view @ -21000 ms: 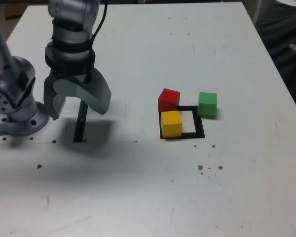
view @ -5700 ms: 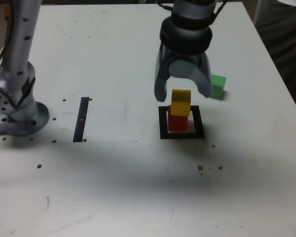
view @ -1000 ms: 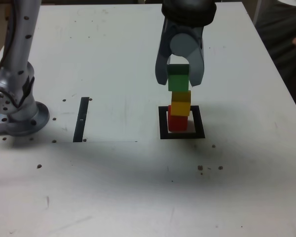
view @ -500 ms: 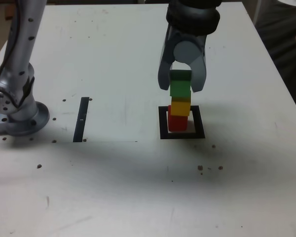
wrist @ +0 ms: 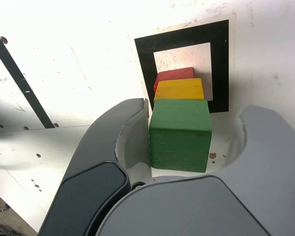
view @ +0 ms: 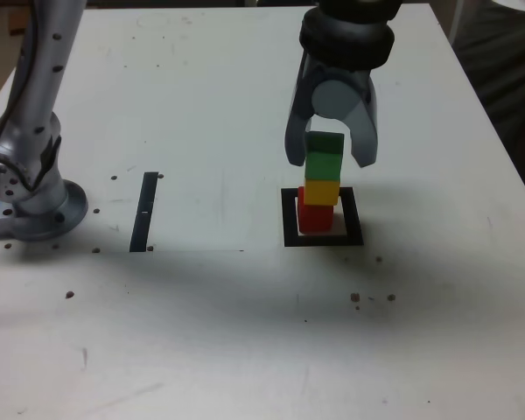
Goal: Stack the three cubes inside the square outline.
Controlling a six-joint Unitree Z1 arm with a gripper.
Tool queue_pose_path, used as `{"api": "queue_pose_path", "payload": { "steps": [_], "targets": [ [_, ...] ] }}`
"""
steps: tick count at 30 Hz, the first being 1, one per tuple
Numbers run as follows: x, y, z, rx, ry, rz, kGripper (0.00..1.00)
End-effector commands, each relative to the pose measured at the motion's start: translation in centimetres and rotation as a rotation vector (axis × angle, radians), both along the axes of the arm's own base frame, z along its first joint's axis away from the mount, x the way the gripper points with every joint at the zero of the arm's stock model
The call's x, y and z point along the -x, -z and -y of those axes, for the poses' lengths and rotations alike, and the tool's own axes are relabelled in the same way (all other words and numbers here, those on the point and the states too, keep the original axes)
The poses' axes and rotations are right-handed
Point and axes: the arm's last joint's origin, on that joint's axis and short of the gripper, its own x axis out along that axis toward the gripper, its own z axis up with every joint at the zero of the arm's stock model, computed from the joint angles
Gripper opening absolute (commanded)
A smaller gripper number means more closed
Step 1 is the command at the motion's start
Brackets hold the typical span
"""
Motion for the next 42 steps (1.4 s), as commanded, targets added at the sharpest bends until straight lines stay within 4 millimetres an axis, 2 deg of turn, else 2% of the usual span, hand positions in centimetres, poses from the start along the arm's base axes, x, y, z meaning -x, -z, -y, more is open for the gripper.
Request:
{"api": "queue_pose_path", "payload": {
  "steps": [1, 7, 13, 22, 30, 42],
  "targets": [
    [0.3, -0.4, 0.0, -0.001, 0.003, 0.011, 1.0],
    [1.5, -1.7, -0.1, -0.015, 0.0, 0.047, 1.0],
    [3.6, -3.4, -0.4, -0.041, -0.013, 0.078, 0.99],
    [8.7, -4.8, -0.9, -0.089, -0.042, 0.077, 0.99],
    [13.9, -3.5, -1.2, -0.114, -0.083, 0.009, 1.0],
    [18.6, 0.3, -1.4, -0.104, -0.124, -0.052, 0.99]
  ]
}}
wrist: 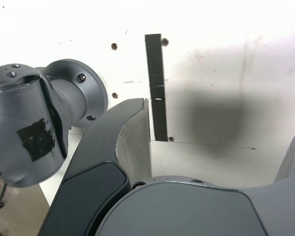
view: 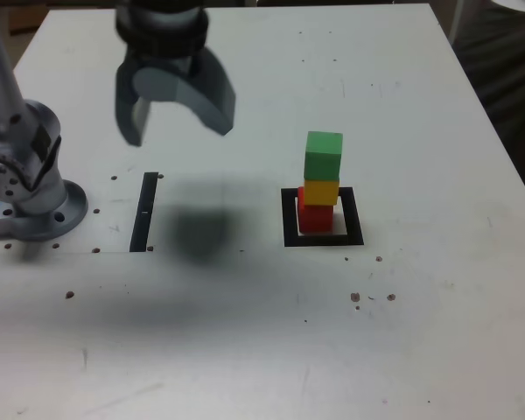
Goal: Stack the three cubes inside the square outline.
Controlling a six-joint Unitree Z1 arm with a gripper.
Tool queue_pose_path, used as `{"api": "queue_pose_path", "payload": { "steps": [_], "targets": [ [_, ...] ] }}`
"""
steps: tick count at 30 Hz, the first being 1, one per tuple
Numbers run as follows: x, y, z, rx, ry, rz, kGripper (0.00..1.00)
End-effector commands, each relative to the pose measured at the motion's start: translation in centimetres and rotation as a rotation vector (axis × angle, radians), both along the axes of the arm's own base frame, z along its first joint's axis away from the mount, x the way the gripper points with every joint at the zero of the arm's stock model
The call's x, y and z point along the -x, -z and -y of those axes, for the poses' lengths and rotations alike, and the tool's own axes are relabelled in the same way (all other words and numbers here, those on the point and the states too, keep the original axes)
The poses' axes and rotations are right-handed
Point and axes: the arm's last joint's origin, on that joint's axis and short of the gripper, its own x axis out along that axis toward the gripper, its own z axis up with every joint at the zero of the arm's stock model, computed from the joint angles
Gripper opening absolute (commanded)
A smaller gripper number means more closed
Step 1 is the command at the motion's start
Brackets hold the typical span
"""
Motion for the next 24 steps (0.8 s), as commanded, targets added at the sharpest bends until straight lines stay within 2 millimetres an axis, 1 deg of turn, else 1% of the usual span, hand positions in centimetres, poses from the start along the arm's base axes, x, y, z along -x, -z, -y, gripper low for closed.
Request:
{"api": "queue_pose_path", "payload": {
  "steps": [1, 6, 14, 18, 24],
  "targets": [
    [0.9, 0.7, 0.0, 0.01, -0.007, -0.005, 0.99],
    [2.0, 2.8, 0.2, 0.047, -0.02, -0.02, 0.99],
    [3.1, 5.5, 0.3, 0.08, -0.034, -0.038, 0.99],
    [3.5, 6.3, 0.3, 0.089, -0.036, -0.041, 0.99],
    [3.8, 6.6, 0.3, 0.094, -0.039, -0.054, 0.99]
  ]
}}
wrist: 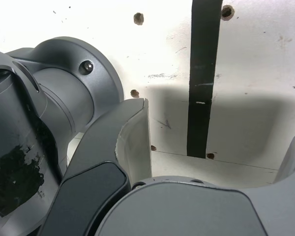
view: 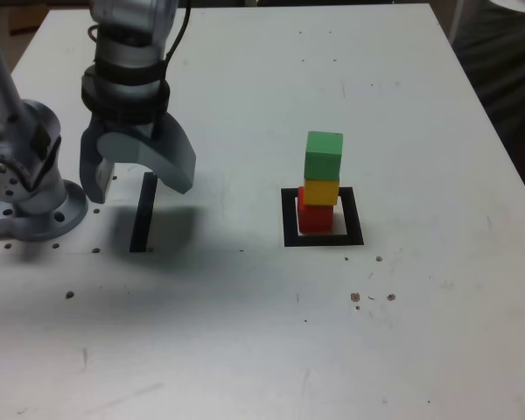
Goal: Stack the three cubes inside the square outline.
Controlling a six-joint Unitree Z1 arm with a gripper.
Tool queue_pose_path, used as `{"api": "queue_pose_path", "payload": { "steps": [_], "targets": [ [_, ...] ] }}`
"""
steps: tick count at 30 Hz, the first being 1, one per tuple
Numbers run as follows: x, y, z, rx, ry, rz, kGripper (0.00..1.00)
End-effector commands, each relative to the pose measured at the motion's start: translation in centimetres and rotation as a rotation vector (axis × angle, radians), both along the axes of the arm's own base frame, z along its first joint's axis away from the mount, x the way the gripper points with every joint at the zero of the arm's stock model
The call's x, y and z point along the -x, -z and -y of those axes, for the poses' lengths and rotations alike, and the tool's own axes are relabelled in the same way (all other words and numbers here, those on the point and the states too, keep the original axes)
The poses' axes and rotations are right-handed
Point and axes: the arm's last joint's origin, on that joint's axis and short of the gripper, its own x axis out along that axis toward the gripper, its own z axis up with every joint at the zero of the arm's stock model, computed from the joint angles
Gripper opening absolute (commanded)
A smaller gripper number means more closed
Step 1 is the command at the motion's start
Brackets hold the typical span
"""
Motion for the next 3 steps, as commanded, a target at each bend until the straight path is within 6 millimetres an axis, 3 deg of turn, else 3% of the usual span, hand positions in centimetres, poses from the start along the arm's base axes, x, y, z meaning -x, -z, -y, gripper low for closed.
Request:
{"api": "queue_pose_path", "payload": {
  "steps": [1, 3],
  "targets": [
    [0.09, 0.0, 0.03, 0.002, -0.001, -0.005, 0.99],
    [0.16, 0.02, 0.03, 0.002, -0.001, -0.012, 0.99]
  ]
}}
